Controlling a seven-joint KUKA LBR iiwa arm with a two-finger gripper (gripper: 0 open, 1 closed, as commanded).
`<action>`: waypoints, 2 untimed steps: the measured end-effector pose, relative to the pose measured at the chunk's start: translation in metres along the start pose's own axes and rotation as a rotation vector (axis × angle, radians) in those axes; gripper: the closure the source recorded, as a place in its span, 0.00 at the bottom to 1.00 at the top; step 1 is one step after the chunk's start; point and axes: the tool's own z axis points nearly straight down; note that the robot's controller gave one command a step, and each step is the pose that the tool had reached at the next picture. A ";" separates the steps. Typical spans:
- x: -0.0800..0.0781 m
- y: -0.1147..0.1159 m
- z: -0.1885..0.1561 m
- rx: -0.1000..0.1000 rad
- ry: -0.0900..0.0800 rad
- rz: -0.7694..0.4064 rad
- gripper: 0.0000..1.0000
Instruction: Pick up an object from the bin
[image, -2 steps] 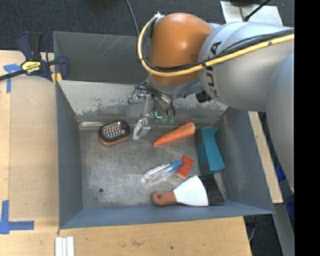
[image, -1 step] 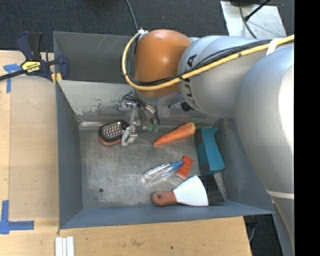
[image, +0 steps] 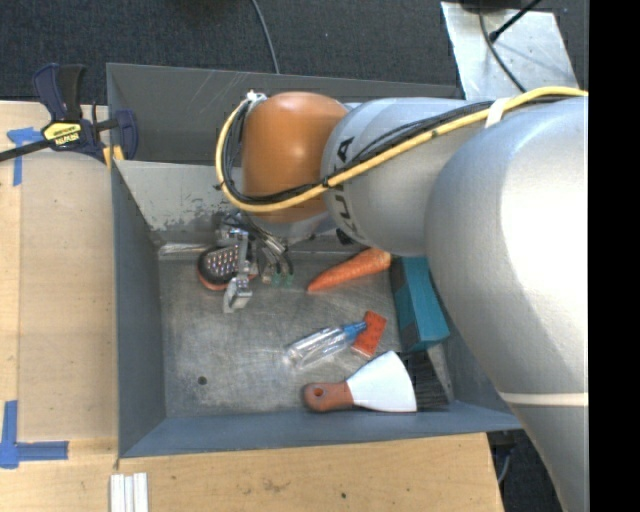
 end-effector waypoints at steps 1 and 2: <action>-0.002 -0.045 0.026 -0.006 -0.002 -0.088 1.00; -0.002 -0.045 0.026 -0.006 -0.002 -0.088 1.00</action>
Offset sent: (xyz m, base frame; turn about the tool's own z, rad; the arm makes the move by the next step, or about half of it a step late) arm 0.0000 0.0000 0.0000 0.0000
